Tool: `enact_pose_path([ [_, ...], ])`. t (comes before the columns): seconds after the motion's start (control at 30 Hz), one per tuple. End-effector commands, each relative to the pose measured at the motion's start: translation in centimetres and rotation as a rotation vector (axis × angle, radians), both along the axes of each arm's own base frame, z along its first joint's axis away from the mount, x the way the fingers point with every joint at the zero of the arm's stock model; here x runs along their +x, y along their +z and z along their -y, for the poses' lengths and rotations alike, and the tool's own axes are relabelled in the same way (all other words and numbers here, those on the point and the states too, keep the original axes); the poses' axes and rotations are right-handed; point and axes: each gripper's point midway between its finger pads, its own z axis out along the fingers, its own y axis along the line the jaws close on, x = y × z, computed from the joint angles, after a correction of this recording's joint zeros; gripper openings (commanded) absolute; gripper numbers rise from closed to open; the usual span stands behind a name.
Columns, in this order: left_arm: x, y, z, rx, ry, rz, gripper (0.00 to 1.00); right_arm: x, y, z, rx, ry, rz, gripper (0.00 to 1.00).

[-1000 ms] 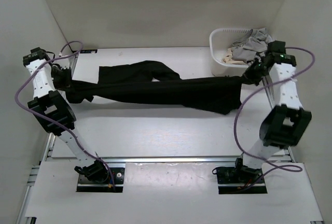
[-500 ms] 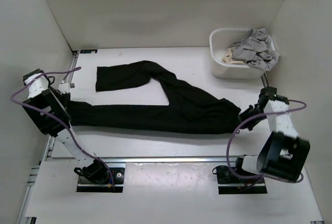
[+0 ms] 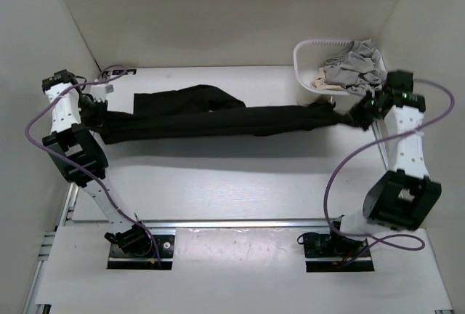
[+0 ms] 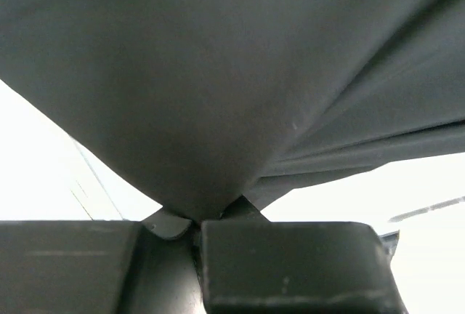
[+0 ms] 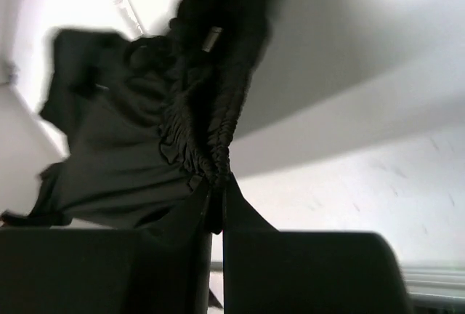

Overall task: Fold and stack the trousers
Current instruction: Flatten the trousers out

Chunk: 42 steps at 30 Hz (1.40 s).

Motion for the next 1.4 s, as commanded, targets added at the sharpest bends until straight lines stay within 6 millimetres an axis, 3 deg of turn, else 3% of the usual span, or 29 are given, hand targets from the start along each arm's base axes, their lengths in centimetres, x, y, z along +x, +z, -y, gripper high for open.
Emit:
enact_pose_path([
  [0.0,-4.0,-1.2,-4.3,0.162,0.014,-0.050,0.14,-5.3,-5.0,4.4,-0.145,-0.147,-0.104,0.00],
  [0.03,-5.1,-2.3,-3.9,0.150,0.012,-0.095,0.14,-6.8,-6.5,4.3,-0.133,-0.158,-0.145,0.00],
  [0.07,-7.0,-3.9,-3.0,0.123,-0.003,-0.160,0.14,-9.5,-9.8,4.2,-0.102,-0.179,-0.245,0.00],
  [0.2,-11.0,-7.6,-1.6,0.108,-0.013,-0.282,0.14,-14.7,-14.8,4.5,-0.067,-0.263,-0.351,0.00],
  [0.3,-13.5,-9.3,-1.6,0.150,-0.009,-0.350,0.14,-16.6,-16.5,5.3,-0.057,-0.331,-0.386,0.00],
  [0.37,-13.3,-9.3,-1.8,0.168,0.007,-0.337,0.17,-17.0,-16.9,6.0,-0.060,-0.367,-0.395,0.00],
  [0.5,-8.6,-6.1,-3.5,0.198,0.081,-0.147,0.15,-15.7,-15.8,7.5,-0.098,-0.353,-0.364,0.00],
  [0.53,-5.6,-3.2,-4.7,0.249,0.097,-0.048,0.15,-15.8,-15.6,7.7,-0.109,-0.340,-0.381,0.00],
  [0.57,-3.8,-2.5,-4.9,0.247,0.105,-0.010,0.15,-15.6,-15.6,7.8,-0.101,-0.337,-0.399,0.00],
  [0.6,-2.6,-1.4,-4.5,0.231,0.116,0.017,0.18,-14.9,-15.0,8.3,-0.115,-0.328,-0.380,0.00],
  [0.63,0.2,1.0,-3.9,0.244,0.081,0.093,0.31,-14.8,-15.1,8.2,-0.104,-0.323,-0.384,0.00],
  [0.67,1.1,0.0,-2.8,0.208,0.049,0.066,0.45,-14.8,-15.3,7.9,-0.088,-0.316,-0.386,0.00],
  [0.73,2.8,-0.6,0.5,0.175,-0.051,0.029,0.53,-14.7,-15.7,7.7,-0.067,-0.317,-0.393,0.00],
  [0.77,3.4,-2.9,1.5,0.142,-0.068,-0.015,0.54,-14.5,-15.9,7.8,-0.067,-0.317,-0.393,0.00],
  [0.87,4.2,-4.6,3.7,0.058,-0.070,-0.046,0.66,-14.9,-16.5,7.4,-0.048,-0.301,-0.419,0.00],
  [0.93,4.2,-4.0,4.0,0.017,-0.033,-0.024,0.66,-15.0,-16.6,7.7,-0.066,-0.294,-0.433,0.00],
  [0.97,3.0,-4.6,3.4,0.010,-0.001,-0.039,0.66,-15.4,-16.7,7.7,-0.073,-0.286,-0.447,0.00],
  [1.0,3.4,-2.8,2.5,0.055,0.015,0.045,0.66,-15.1,-16.4,7.9,-0.078,-0.287,-0.437,0.00],
  [1.03,2.6,-2.7,1.1,0.116,0.056,0.044,0.66,-15.1,-16.3,8.1,-0.090,-0.292,-0.433,0.00],
  [1.07,0.6,-4.2,0.1,0.142,0.096,0.000,0.63,-15.4,-16.3,7.9,-0.086,-0.291,-0.443,0.00],
  [1.13,0.0,-3.7,-2.4,0.254,0.157,0.050,0.60,-15.6,-16.4,8.3,-0.110,-0.290,-0.451,0.00],
  [1.2,-1.1,-5.0,-2.7,0.244,0.183,0.021,0.60,-15.7,-16.6,8.4,-0.114,-0.292,-0.464,0.00],
  [1.27,-0.4,-7.0,-2.0,0.160,0.173,0.011,0.73,-15.8,-16.7,8.6,-0.126,-0.286,-0.466,0.00],
  [1.37,2.2,-7.8,-0.5,0.030,0.168,0.053,0.77,-15.9,-16.9,8.5,-0.121,-0.284,-0.476,0.00],
])
